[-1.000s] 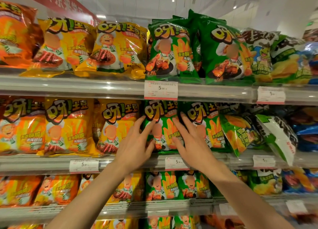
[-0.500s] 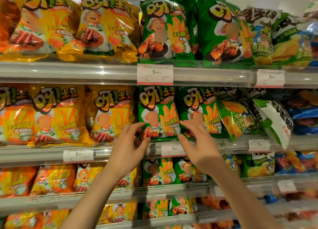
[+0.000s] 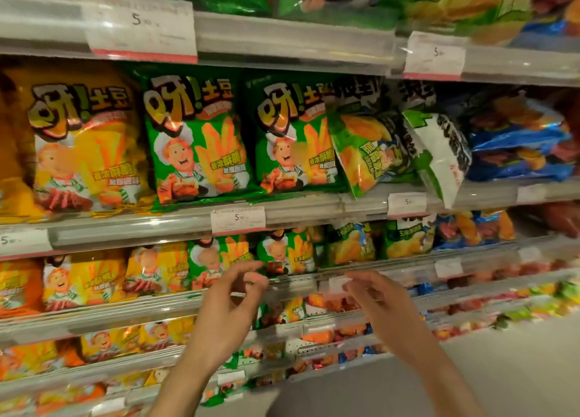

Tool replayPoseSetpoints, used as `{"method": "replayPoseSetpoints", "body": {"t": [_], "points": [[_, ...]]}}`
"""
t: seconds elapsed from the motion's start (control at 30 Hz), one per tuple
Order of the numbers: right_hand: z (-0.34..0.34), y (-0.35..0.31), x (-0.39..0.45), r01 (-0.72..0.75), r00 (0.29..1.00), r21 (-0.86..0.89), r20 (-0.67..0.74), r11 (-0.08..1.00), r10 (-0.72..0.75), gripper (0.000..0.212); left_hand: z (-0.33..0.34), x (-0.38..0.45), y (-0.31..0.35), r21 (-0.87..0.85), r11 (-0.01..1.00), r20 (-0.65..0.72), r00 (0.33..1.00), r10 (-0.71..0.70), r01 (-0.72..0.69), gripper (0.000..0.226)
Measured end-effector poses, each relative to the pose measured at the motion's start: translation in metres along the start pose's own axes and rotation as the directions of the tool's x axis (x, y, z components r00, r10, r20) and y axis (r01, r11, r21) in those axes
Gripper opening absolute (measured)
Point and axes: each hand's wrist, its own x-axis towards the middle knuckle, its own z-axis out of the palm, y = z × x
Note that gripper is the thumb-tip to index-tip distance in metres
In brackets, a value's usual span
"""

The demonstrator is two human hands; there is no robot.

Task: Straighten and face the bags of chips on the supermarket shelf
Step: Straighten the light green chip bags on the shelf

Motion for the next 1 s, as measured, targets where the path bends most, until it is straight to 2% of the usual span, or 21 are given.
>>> {"method": "replayPoseSetpoints", "body": {"t": [0.2,0.37,0.5,0.67,0.8,0.9,1.0], "points": [[-0.072,0.032,0.019,0.013,0.999,0.016,0.047,1.0,-0.013,0.018,0.074,0.008,0.039,0.014,1.0,-0.019,1.0,-0.013,0.014,0.015],[-0.13,0.056,0.039,0.024,0.996,0.064,0.086,0.998,-0.029,0.016,0.137,0.009,0.074,-0.006,0.999,-0.101,0.993,-0.054,0.054,0.024],[-0.167,0.067,0.049,0.041,0.991,-0.02,0.126,0.999,-0.038,0.012,0.17,0.01,0.098,-0.018,0.999,-0.18,0.983,-0.046,0.043,0.022],[-0.199,0.072,0.062,0.059,0.996,0.053,0.066,0.997,-0.062,0.014,0.192,0.018,0.119,-0.027,0.999,-0.213,0.977,-0.022,0.017,0.016],[-0.217,0.061,0.07,0.139,0.99,0.047,-0.004,0.989,-0.139,0.016,0.199,0.029,0.137,0.024,0.996,-0.206,0.975,0.088,-0.084,0.016],[-0.23,0.042,0.078,0.208,0.973,-0.036,-0.095,0.977,-0.211,0.015,0.196,0.041,0.15,0.041,0.987,-0.198,0.967,0.158,-0.153,0.019],[-0.244,0.019,0.089,0.287,0.938,-0.204,-0.137,0.936,-0.318,0.017,0.187,0.054,0.163,0.095,0.966,-0.205,0.944,0.257,-0.242,0.02]]}}
